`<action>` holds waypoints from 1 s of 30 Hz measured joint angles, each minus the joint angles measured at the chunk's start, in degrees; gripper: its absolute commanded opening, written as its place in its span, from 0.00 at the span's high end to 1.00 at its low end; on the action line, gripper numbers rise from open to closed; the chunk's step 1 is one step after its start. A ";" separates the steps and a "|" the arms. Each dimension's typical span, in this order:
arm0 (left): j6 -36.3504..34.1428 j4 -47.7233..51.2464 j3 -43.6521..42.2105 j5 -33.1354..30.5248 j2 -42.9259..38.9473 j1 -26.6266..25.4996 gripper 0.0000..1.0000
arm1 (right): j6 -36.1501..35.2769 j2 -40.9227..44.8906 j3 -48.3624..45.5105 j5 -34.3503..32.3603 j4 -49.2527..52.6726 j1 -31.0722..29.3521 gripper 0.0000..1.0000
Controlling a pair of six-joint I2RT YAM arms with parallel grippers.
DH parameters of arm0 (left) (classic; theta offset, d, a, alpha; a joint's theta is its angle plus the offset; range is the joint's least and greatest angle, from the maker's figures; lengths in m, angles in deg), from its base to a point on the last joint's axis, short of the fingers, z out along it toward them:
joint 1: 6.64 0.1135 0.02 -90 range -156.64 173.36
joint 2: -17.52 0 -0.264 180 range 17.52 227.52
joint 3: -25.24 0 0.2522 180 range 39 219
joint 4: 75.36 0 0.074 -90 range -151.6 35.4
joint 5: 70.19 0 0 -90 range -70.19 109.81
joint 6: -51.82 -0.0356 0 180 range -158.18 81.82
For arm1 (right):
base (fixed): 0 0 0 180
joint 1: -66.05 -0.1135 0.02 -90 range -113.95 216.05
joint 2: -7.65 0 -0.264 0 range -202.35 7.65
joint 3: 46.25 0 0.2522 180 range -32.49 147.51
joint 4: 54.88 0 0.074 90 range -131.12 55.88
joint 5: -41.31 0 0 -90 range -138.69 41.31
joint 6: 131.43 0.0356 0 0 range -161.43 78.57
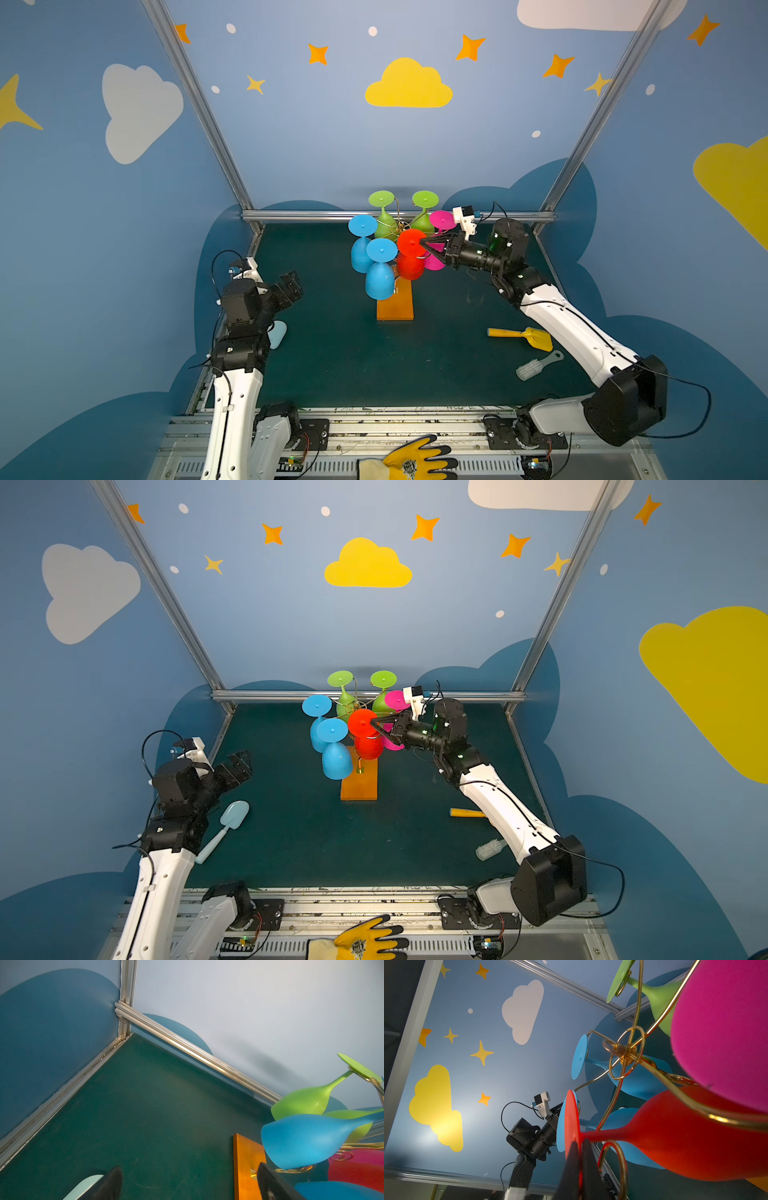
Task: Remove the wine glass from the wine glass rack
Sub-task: 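Close the right gripper on the red glass stem and lift it off the rack hook, then pull the red glass away from the rack with the right gripper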
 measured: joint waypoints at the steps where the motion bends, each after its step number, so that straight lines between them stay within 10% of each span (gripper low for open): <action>1: 0.00 0.00 0.00 0.00 0.00 0.00 0.01 | 0.04 0.00 0.00 -0.24 -0.09 0.13 1.00; 30: -0.02 0.00 0.00 -0.17 -0.02 0.00 0.01 | 1.99 7.89 -6.93 -3.41 -1.90 6.10 1.00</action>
